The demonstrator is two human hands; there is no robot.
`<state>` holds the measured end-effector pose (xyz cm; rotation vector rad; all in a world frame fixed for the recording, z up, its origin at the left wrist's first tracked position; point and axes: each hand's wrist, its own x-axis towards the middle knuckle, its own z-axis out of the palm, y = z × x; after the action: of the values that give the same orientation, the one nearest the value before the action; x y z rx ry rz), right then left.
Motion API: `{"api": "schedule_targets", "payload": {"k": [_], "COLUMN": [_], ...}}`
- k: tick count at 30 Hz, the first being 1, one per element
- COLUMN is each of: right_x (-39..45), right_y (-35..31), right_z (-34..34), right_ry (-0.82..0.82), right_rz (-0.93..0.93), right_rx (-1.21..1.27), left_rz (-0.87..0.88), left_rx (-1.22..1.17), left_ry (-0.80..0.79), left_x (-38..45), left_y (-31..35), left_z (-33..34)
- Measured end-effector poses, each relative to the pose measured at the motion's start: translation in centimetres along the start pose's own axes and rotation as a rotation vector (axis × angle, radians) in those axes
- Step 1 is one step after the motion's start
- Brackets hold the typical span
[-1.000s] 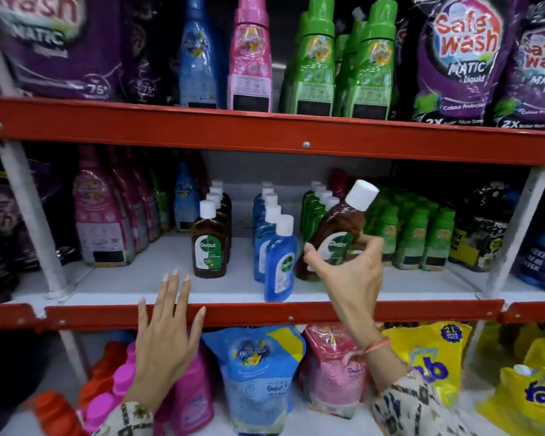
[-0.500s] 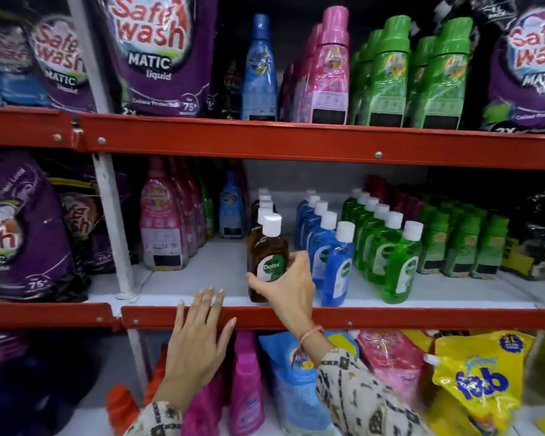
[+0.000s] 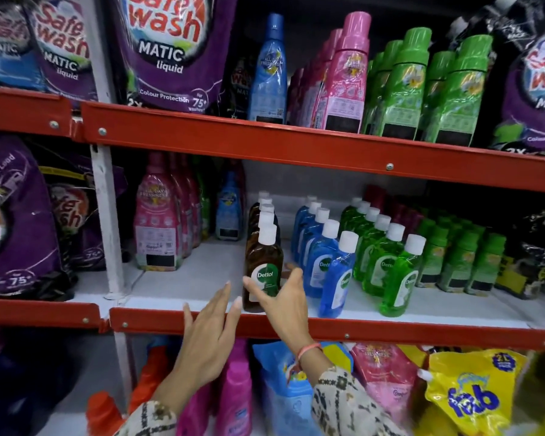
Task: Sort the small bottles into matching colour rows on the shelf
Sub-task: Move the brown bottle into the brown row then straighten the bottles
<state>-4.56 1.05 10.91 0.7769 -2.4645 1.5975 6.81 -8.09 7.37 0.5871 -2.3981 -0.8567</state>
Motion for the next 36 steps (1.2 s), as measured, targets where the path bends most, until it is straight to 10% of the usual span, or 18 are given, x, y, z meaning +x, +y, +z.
{"api": "schedule_targets", "payload": {"k": [17, 25, 32, 36], "right_x": [-1.1, -0.8, 0.8, 3.1], "right_y": [1.1, 2.5, 6.1, 7.5], "right_z": [-2.4, -7.0, -11.9, -13.6], "right_ry": [-0.069, 0.036, 0.295, 0.106], "right_rz": [-0.027, -0.093, -0.104, 0.131], "right_rx": [0.084, 0.232, 0.403, 0.309], "left_rz": [-0.14, 0.042, 0.006, -0.117], "left_rx": [-0.55, -0.446, -0.521, -0.533], "left_ry": [-0.156, 0.446, 0.071, -0.051], "left_x": [2.3, 0.1, 0.0, 0.8], "left_y": [2.8, 4.6, 8.4, 10.9], "left_z": [-0.7, 1.6, 6.7, 8.5]}}
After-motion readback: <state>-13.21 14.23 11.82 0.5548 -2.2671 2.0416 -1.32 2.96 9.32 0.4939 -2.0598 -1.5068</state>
